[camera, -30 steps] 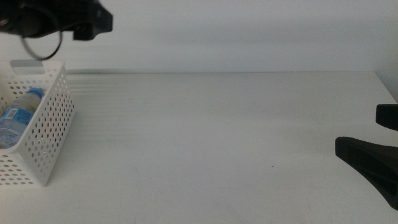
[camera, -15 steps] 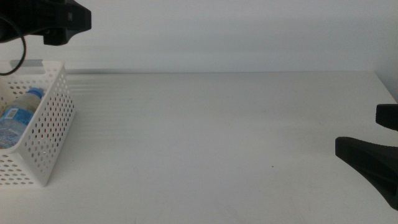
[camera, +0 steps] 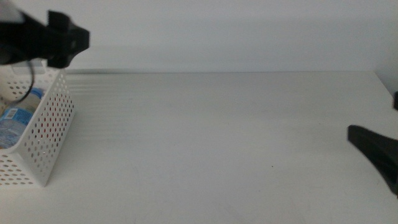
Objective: Use arms to grab the bottles and put them into the dustbin to the left of the table.
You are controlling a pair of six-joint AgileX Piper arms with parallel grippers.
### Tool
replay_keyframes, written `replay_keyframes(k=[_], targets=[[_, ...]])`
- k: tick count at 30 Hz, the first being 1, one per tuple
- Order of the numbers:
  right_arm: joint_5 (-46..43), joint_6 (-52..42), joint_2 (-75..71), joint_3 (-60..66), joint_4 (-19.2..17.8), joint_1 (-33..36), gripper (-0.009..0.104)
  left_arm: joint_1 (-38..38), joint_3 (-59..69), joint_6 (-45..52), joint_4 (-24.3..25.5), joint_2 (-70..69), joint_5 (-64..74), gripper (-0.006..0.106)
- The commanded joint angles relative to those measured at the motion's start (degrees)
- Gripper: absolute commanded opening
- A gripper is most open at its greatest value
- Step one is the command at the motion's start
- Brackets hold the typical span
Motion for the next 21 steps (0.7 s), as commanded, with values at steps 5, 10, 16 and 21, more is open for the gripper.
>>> replay_keyframes(k=[5,10,16,21], targets=[[-6.07,-0.51,-3.0,4.08,0.7,-9.85,0.075,3.38,13.26,-0.9,-4.24,-13.37,-18.86,0.082],[-6.07,-0.51,-10.16,11.62,1.5,-15.15,0.075,4.54,27.16,-0.9,-8.72,-25.97,-28.07,0.082],[-6.07,-0.51,-22.57,21.56,1.5,-19.11,0.075,6.1,42.69,-0.9,-8.28,-40.3,-29.08,0.082],[-5.88,-0.51,-30.16,28.75,1.5,-22.77,0.075,8.68,52.79,-0.9,-8.28,-50.0,-29.1,0.082]])
